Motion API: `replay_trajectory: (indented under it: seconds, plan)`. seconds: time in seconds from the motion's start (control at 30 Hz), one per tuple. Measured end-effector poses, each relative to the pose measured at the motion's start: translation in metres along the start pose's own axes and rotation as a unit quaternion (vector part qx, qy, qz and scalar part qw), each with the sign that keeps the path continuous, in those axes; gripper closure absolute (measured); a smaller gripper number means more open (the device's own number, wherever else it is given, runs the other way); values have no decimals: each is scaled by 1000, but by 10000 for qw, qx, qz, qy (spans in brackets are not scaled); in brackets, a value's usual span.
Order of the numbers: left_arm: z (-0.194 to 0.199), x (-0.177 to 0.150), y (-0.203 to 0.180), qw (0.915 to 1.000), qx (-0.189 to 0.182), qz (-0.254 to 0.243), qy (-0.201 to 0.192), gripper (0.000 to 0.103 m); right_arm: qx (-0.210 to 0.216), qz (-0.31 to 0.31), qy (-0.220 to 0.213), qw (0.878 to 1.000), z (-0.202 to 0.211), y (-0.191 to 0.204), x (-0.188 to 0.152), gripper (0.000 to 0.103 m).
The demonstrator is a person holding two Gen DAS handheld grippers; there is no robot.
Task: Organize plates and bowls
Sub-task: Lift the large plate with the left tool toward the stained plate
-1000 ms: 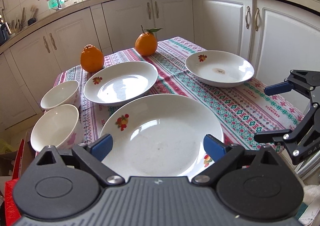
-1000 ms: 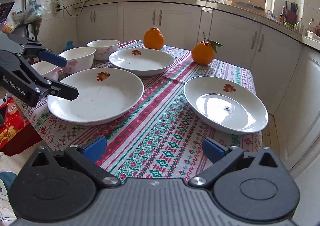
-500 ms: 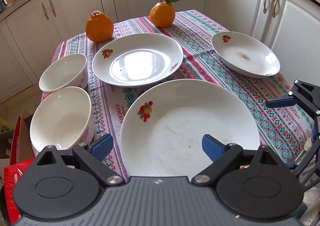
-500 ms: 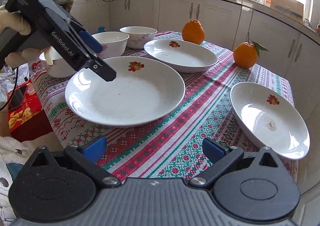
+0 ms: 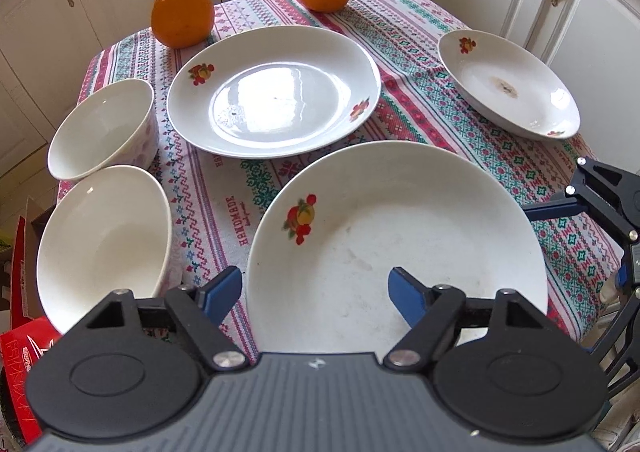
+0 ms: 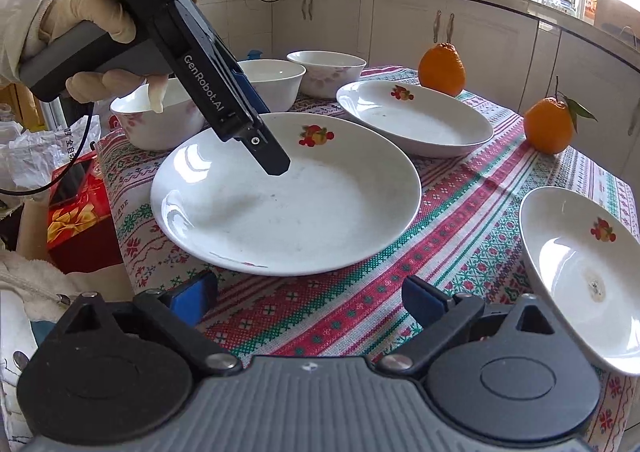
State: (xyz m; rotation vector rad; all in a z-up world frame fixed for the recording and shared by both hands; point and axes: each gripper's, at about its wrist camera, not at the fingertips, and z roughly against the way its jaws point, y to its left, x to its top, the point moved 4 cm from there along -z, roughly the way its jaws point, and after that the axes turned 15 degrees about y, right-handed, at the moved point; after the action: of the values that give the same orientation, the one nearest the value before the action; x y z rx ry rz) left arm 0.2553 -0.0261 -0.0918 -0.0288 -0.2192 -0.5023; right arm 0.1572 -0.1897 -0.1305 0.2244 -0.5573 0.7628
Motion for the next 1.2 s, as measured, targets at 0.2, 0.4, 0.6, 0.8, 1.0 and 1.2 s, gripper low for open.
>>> replay_trajectory:
  seconds: [0.2,0.4,0.6,0.8,1.0,1.2]
  plan:
    - [-5,3,2,9998,-130,-48,122,32,119,110,-8,9999,-5,1,4,11]
    - [-8,7,3,9996,-144,-156,164,35,193,296,-41,9994,-6,5,7,15]
    - [-11,10,4,9991,-208,-285,252,36,285,285,-65,9992,-7,6,7,15]
    - [-13,16,5,9971,-316,-473,502,36,299,308,-68,9991,-9,6,9,14]
    - [-15,20,5,9935,-390,-682,826,36,316,345,-70,9989,-9,6,9,14]
    - [-14,23,6,9922,-630,-537,930,36,343,393,-51,9986,-8,4,7,12]
